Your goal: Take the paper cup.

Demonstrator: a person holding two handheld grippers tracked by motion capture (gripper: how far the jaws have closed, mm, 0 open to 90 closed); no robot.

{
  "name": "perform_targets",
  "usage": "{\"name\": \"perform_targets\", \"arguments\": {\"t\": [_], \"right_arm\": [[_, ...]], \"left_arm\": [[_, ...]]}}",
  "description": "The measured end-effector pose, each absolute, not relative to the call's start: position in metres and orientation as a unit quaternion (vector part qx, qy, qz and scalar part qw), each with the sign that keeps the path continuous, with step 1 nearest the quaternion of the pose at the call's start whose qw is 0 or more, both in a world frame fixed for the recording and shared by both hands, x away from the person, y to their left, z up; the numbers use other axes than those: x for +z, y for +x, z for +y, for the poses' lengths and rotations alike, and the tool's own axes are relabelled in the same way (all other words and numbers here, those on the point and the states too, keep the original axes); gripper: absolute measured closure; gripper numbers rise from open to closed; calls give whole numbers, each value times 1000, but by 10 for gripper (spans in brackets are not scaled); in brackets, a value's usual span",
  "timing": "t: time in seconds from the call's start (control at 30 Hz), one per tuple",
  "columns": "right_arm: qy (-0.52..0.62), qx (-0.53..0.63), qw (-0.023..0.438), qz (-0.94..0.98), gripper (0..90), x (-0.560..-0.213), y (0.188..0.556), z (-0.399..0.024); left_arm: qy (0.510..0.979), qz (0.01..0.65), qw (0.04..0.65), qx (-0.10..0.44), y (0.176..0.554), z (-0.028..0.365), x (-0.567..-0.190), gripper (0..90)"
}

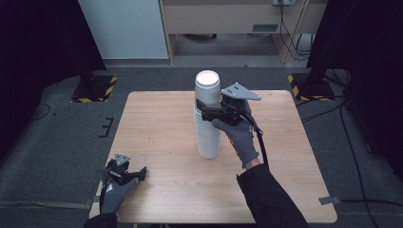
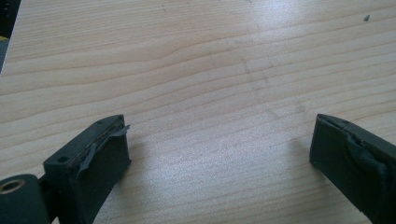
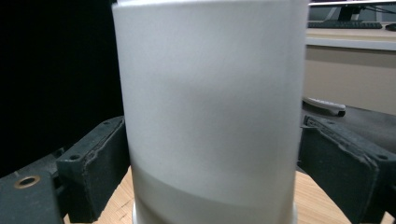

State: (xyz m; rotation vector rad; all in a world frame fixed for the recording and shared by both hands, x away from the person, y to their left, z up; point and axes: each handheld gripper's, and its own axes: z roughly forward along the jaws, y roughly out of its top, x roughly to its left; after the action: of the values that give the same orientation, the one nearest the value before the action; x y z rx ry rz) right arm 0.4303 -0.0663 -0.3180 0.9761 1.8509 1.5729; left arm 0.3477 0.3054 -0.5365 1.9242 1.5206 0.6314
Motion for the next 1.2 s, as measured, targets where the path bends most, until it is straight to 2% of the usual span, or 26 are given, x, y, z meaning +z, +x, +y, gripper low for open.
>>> {"name": "perform_targets", "arguments": {"t": [0.6,1.2], "right_arm": [[361,578,254,686,129,-324,438,-60],[348,616,264,655,134,-291,433,-66]], "left_arm": [[725,572,300,237,348,305,-536,38],[726,572,300,237,348,306,-536,37]]}}
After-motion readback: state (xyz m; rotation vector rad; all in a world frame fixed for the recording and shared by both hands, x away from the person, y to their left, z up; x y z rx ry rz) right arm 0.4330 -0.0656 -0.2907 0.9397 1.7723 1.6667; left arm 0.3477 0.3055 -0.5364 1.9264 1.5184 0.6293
